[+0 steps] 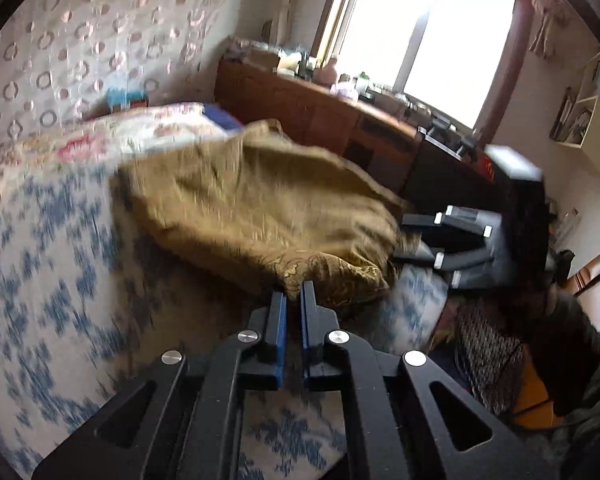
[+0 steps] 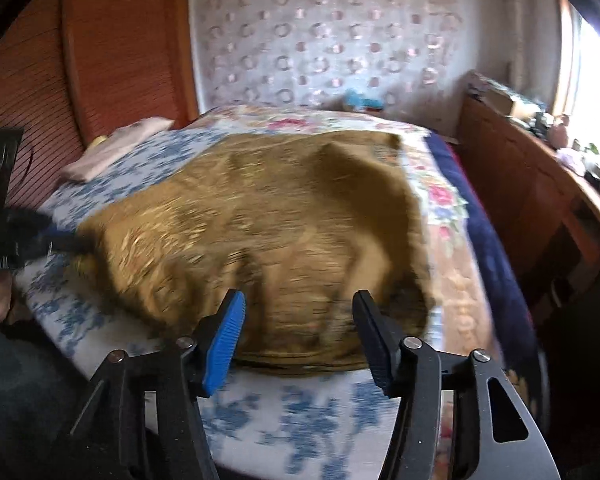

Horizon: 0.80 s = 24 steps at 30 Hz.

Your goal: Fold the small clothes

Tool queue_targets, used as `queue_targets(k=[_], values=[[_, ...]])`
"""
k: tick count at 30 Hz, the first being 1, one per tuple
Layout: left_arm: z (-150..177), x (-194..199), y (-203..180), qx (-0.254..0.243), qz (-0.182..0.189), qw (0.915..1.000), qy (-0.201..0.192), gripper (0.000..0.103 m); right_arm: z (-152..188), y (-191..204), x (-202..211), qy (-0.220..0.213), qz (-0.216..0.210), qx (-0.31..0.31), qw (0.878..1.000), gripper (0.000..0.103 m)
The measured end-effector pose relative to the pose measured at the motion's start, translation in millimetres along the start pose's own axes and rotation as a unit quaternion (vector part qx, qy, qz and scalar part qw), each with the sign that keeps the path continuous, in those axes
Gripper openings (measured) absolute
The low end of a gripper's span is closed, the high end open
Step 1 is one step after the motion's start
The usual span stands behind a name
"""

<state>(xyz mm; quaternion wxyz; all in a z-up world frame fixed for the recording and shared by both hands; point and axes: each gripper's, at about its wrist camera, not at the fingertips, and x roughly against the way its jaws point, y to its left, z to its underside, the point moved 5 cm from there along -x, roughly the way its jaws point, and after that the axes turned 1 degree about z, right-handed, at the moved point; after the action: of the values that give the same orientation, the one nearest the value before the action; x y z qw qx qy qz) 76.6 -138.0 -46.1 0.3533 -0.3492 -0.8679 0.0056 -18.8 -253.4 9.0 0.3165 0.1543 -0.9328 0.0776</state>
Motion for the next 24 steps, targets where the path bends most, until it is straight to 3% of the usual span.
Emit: queue_targets(k=[11, 19, 24], values=[[-44.4, -3.0, 10.4, 0.010, -0.008, 0.9993, -0.034, 0.006, 3.8, 9.6, -7.1, 0.009, -0.024, 0.026, 0.999, 0.070], [-51.8, -0.6, 22.2, 0.020, -0.013, 0.9987, -0.045, 0.006, 3.7, -0.3, -20.4, 0.033, 0.036, 0.058, 0.997, 0.071], [-59.5, 1.3, 34.5, 0.029, -0.010, 0.9981, -0.053, 0.006, -5.4, -14.0, -25.7, 0.028, 0.048, 0.054, 0.997, 0.071]])
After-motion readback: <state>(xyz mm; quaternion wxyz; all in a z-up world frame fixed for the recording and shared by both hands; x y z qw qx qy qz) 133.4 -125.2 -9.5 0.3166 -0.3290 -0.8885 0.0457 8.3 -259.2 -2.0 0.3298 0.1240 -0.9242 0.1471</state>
